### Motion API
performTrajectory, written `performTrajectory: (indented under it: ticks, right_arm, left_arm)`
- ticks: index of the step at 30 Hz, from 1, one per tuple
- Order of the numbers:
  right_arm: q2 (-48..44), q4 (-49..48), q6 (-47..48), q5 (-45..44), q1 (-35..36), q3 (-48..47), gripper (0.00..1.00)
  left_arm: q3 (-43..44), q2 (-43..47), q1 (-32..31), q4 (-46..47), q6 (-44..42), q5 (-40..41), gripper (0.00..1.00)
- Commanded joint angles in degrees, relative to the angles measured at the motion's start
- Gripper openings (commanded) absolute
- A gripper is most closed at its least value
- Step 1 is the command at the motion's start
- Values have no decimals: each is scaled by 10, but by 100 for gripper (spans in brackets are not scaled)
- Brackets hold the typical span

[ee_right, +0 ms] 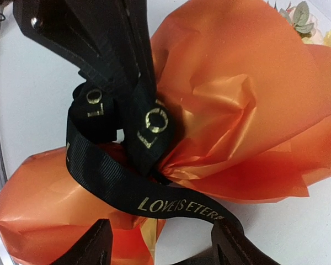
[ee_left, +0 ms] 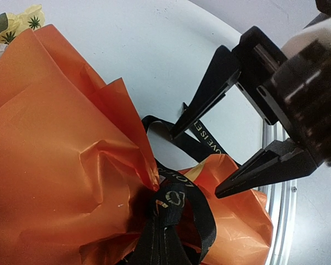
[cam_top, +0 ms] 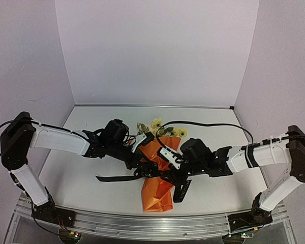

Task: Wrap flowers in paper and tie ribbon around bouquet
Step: Cross the half-tied ribbon over the folded bouquet.

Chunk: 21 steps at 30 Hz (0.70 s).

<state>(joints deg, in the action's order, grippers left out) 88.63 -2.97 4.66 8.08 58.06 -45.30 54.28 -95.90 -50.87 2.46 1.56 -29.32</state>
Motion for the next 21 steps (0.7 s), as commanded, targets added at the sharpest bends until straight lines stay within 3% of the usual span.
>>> performTrajectory:
  ticks: [1,7,13,21]
  right_arm:
    - [16,-18,22,17,1,-9,63]
    - [35,-17,21,2,2,-15,60]
    - [61,-22,6,-9,1,-38,41]
    - [52,-56,-9,-52,1,-32,30]
  left_arm:
    - [15,-7,1,4,2,4,0]
    - [23,-12,2,0,-1,2,0]
    - [25,-13,2,0,-1,-3,0]
    - [24,-14,2,-1,-1,-8,0]
